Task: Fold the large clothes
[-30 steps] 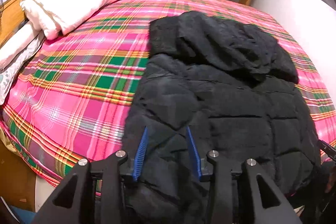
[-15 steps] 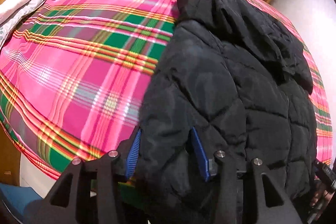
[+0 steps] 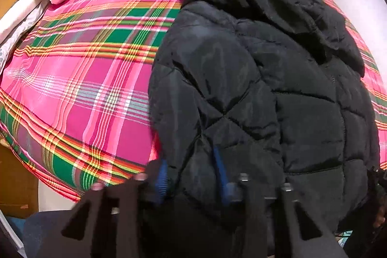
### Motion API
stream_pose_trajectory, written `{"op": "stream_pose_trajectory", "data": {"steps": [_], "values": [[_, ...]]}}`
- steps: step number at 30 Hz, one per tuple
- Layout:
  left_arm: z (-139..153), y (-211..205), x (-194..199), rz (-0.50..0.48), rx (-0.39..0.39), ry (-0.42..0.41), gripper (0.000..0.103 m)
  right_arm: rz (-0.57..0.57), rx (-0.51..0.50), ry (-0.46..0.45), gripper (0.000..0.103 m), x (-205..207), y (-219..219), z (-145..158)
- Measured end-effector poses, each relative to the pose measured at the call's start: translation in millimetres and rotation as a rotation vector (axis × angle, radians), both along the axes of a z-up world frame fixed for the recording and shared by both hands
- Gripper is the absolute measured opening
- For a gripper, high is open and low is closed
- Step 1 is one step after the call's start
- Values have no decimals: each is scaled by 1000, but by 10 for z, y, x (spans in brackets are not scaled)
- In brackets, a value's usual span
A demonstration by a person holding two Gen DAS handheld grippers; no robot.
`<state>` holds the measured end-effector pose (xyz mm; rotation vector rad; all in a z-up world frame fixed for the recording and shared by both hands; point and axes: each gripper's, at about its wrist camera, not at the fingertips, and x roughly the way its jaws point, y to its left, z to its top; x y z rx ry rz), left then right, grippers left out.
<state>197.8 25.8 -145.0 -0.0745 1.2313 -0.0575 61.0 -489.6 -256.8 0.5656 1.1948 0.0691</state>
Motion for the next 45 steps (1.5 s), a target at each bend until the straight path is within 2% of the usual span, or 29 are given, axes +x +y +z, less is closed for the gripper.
{"op": "stream_pose_trajectory", "data": {"steps": [1, 4, 8, 13, 17, 21, 29, 35, 40, 45], "values": [[50, -5, -14, -5, -11, -14, 23, 6, 3, -20, 17, -27, -1, 71], [250, 49, -53, 0, -70, -70, 19, 22, 5, -71, 14, -108, 6, 292], [624, 197, -125, 14, -183, -151, 17, 32, 25, -133, 12, -262, -23, 598], [1012, 286, -244, 18, -285, -223, 17, 31, 46, -176, 11, -518, -99, 831], [1100, 408, -263, 26, -340, -243, 17, 20, 72, -192, 11, -607, -132, 914], [1114, 466, -230, 45, -385, -246, 17, 10, 90, -217, 12, -500, -169, 984], [1426, 543, 54, 61, -531, -282, 17, -20, 172, -321, 12, 16, -271, 1417], [1621, 510, 586, 76, -590, -309, 17, -52, 219, -367, 12, 639, -393, 1641], [1564, 523, 1267, 146, -613, -290, 17, -95, 236, -353, 12, 1359, -539, 1674], [1267, 471, 1911, 213, -592, -231, 17, -138, 245, -257, 12, 2060, -627, 1456]]}}
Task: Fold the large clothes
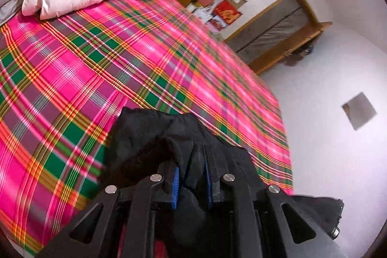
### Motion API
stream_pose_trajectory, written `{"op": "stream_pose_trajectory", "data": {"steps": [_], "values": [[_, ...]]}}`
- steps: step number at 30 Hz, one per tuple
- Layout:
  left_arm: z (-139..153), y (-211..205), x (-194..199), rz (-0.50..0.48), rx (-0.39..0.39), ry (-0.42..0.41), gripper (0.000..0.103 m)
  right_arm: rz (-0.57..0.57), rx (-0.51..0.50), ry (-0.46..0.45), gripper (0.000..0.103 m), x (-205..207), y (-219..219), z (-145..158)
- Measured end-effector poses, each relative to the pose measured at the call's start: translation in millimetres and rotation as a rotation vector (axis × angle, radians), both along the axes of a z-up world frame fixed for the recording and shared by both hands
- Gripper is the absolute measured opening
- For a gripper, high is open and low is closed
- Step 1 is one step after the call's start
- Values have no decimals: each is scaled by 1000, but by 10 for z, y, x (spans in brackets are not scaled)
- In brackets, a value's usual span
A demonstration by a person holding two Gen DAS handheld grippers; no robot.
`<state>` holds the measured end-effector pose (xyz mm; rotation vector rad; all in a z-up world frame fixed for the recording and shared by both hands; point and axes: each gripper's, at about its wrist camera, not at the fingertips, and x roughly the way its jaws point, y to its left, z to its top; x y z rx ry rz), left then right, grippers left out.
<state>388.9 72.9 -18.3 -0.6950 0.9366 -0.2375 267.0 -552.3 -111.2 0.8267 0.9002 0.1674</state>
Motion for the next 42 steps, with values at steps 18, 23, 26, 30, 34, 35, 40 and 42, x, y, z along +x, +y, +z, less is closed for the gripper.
{"op": "stream_pose_trajectory", "data": {"steps": [18, 23, 26, 30, 34, 35, 40, 42], "values": [[-653, 101, 998, 21, -141, 157, 46, -148, 258, 86, 71, 794, -195, -535], [-407, 201, 918, 16, -181, 117, 54, -181, 252, -15, 75, 654, -194, -279], [-200, 310, 871, 46, -156, 52, 60, -174, 204, -67, 75, 647, -178, -111], [54, 432, 795, 60, -100, -25, 63, -143, 109, -136, 75, 608, -93, 116], [65, 319, 618, -35, 60, -51, 63, -53, -79, -176, 75, 525, 133, 154], [17, 274, 576, -59, 91, -46, 63, -23, -128, -169, 75, 507, 207, 113], [-486, -51, 494, -177, 214, 33, 63, 98, -288, -68, 75, 499, 490, -354], [-623, -129, 551, -187, 282, 51, 63, 91, -317, -39, 75, 560, 458, -496]]}}
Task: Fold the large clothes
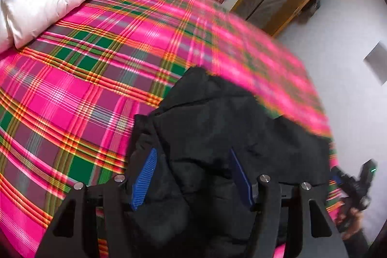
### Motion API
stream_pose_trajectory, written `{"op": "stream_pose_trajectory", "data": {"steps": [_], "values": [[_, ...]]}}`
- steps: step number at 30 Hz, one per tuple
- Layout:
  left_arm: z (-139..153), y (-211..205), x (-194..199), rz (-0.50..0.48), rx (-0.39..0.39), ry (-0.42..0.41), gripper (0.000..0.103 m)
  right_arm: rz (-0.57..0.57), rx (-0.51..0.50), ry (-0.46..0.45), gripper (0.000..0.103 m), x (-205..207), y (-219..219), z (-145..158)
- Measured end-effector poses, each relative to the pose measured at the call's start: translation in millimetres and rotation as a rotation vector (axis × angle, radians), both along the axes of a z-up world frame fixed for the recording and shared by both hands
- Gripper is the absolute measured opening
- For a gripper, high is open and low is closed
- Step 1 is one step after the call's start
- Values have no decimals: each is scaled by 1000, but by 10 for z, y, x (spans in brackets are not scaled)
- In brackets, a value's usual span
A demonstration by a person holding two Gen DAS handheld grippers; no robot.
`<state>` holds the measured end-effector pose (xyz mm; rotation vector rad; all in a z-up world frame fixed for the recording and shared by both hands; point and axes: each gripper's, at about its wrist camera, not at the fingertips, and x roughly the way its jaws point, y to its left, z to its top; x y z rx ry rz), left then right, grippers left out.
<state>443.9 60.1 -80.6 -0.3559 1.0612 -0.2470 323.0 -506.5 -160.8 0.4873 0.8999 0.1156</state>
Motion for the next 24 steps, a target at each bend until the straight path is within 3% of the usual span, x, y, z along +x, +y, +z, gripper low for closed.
{"op": "stream_pose_trajectory", "data": {"steps": [2, 6, 7, 8, 9, 10, 12, 16, 19, 24], "values": [[-106, -21, 117, 26, 48, 8, 63, -36, 3, 18, 75, 116, -88, -115], [-302, -33, 324, 51, 36, 38, 63, -20, 21, 86, 74, 308, -126, -285], [-337, -73, 363, 49, 51, 38, 63, -18, -24, 88, 68, 342, -89, -274], [-346, -109, 383, 46, 66, 28, 63, -20, -81, 87, 36, 387, -53, -250], [-339, -158, 410, 43, 88, 3, 63, -25, -108, 91, 24, 424, -35, -232], [-329, -198, 447, 59, 89, -65, 63, -29, -119, 89, 22, 466, -30, -226], [-348, -271, 546, 73, 127, -89, 62, -32, -148, 99, 19, 584, -33, -288], [-585, -329, 760, 100, 143, -74, 62, -10, -211, 152, 19, 765, 53, -548], [-740, -292, 809, 119, 105, -72, 62, -3, -240, 153, 19, 808, 111, -646], [-758, -298, 798, 137, 89, -72, 64, 6, -293, 162, 19, 808, 187, -693]]}}
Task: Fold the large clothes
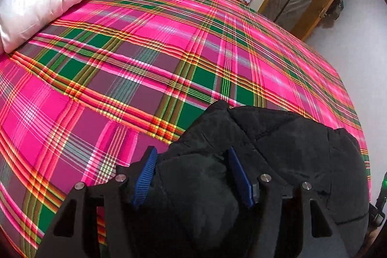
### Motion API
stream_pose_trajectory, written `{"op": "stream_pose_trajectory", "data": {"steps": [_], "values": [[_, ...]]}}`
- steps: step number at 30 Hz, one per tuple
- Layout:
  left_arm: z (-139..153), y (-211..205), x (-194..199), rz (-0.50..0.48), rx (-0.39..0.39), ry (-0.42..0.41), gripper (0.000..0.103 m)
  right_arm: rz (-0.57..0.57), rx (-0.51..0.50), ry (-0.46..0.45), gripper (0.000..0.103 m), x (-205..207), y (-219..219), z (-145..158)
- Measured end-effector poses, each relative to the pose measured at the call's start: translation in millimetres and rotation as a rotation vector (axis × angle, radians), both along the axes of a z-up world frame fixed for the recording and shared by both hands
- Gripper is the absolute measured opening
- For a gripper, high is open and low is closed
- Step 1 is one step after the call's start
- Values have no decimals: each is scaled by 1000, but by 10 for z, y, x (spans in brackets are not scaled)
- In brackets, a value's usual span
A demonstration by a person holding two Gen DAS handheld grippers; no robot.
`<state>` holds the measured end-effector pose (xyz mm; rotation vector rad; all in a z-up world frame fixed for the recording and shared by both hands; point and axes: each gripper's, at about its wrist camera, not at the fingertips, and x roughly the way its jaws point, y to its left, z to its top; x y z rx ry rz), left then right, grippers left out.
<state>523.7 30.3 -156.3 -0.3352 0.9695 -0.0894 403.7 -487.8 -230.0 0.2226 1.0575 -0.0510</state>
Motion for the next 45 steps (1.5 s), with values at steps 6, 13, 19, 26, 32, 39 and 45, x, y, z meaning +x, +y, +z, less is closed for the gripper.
{"op": "stream_pose_trajectory", "data": {"steps": [6, 13, 19, 26, 32, 39, 45], "values": [[569, 65, -241, 4, 57, -61, 60, -28, -12, -97, 20, -300, -59, 583], [1300, -181, -970, -82, 49, -270, 60, 72, 46, -267, 36, -1044, 249, 1045], [722, -1100, -1117, -325, 136, -144, 60, 140, -4, -137, 36, -942, 506, 402], [315, -1225, -966, -332, 186, -116, 62, 180, -28, -124, 36, -821, 497, 164], [230, -1246, -904, -316, 180, -99, 62, 158, -46, -109, 36, -782, 543, 103], [696, -1016, -896, -319, 176, -147, 54, 106, -27, -213, 36, -894, 431, 721], [489, -686, -438, -226, 267, -85, 54, 61, -58, -95, 36, -441, 259, 419]]}}
